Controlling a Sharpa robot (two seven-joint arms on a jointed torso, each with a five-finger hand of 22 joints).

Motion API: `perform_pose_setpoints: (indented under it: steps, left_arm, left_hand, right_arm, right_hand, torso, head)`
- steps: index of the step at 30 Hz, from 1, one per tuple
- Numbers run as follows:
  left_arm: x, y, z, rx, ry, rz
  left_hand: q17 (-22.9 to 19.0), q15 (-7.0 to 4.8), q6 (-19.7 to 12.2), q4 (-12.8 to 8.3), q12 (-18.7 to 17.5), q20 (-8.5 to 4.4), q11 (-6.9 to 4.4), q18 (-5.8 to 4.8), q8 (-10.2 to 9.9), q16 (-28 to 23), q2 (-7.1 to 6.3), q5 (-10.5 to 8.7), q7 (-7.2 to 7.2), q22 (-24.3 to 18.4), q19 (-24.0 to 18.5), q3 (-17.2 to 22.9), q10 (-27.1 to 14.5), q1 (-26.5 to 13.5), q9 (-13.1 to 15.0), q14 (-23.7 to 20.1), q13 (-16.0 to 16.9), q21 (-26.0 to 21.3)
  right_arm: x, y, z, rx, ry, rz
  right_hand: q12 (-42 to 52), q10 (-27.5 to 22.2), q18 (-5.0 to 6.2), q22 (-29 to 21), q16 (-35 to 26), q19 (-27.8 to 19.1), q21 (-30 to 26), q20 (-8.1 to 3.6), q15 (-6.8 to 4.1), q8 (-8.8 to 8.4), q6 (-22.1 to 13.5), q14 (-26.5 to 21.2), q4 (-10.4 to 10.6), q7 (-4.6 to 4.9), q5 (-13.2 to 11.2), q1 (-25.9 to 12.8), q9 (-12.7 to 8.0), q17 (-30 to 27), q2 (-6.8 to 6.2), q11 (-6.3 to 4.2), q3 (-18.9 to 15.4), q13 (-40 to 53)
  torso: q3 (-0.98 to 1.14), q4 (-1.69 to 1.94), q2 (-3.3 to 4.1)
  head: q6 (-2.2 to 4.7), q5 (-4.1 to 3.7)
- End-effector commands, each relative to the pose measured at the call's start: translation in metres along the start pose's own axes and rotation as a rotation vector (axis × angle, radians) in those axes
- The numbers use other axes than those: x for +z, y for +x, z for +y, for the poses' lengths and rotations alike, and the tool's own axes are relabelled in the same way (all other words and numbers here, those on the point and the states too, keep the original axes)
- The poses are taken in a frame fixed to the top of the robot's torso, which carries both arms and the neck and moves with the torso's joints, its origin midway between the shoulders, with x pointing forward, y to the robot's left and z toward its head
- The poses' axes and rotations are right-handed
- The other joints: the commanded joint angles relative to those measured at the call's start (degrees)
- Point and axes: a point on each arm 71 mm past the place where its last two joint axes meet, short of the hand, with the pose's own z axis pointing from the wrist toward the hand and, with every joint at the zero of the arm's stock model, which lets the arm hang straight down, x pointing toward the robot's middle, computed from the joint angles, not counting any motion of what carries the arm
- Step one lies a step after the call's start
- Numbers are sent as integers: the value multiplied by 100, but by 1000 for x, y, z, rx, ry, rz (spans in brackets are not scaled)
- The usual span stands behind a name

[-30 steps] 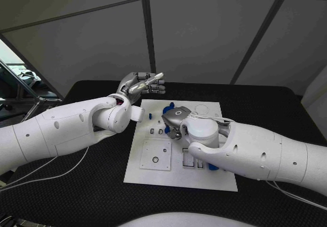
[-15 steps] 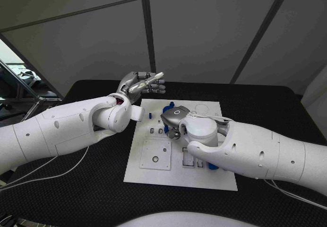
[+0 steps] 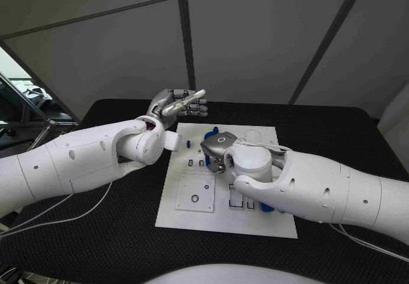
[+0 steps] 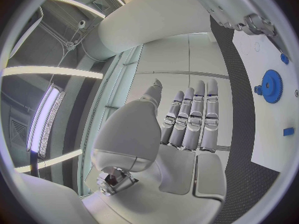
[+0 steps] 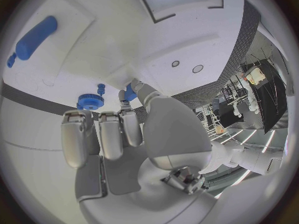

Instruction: Assemble the parts on the task board

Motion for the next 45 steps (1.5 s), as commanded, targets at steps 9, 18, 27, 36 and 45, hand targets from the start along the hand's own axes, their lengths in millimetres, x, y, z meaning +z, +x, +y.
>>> perform_pose_setpoints:
  steps: [9, 18, 27, 36, 45]
  left_arm:
    - [1, 1, -1, -2, 4, 12]
    - [1, 1, -1, -2, 4, 11]
    - [1, 1, -1, -2, 4, 11]
    - [1, 2, -1, -2, 4, 12]
    - [1, 1, -1, -2, 4, 12]
  left_hand:
    - [6, 9, -11, -37, -29, 2, 22, -24, -36, -22, 48, 13, 21, -6, 39, -10, -22, 13, -4, 2, -4, 3]
    - [6, 9, -11, -37, -29, 2, 22, -24, -36, -22, 48, 13, 21, -6, 39, -10, -22, 13, -4, 2, -4, 3]
    - [6, 9, -11, -37, -29, 2, 22, -24, -36, -22, 48, 13, 21, -6, 39, -10, -22, 13, -4, 2, -4, 3]
    - [6, 9, -11, -37, -29, 2, 22, -24, -36, -22, 48, 13, 21, -6, 39, -10, -22, 13, -4, 2, -4, 3]
    - [9, 10, -16, -43, -35, 2, 25, -24, -41, -31, 51, 13, 24, -9, 41, -13, -29, 16, -4, 4, -5, 1]
  right_arm:
    - [0, 0, 1, 14, -22, -4]
    - [-1, 0, 1, 14, -21, -4]
    - [-1, 0, 0, 16, -18, -7]
    - [0, 0, 0, 20, -14, -15]
    - [-1, -1, 0, 26, -10, -25]
  right_hand:
    - [-54, -39, -107, 1415, -38, 546, 15, -49, -36, -66, -101, 405, 37, -1, -31, -97, -14, 686, -44, -18, -18, 577]
    - [-69, -49, -106, 1410, -44, 542, 13, -48, -32, -85, -134, 403, 37, 4, -38, -108, -18, 676, -63, -14, -24, 566]
    - [-128, -93, -102, 1394, -61, 530, 4, -38, -16, -132, -227, 396, 44, 29, -55, -141, -25, 647, -111, 6, -42, 518]
    - [-178, -133, -100, 1386, -66, 525, 0, -11, 22, -206, -395, 395, 62, 89, -105, -173, -32, 644, -149, 56, -68, 477]
    - [-253, -199, -91, 1351, -78, 499, -18, 30, 61, -271, -595, 390, 84, 127, -215, -195, -29, 625, -196, 97, -117, 412]
  torso:
    - [3, -7, -3]
    - [0, -4, -3]
    - [-1, -3, -1]
    - [1, -2, -2]
    - [-1, -3, -4]
  head:
    - [-10, 0]
    - [-14, -7]
    - [-15, -9]
    - [-16, -16]
    - [-17, -16]
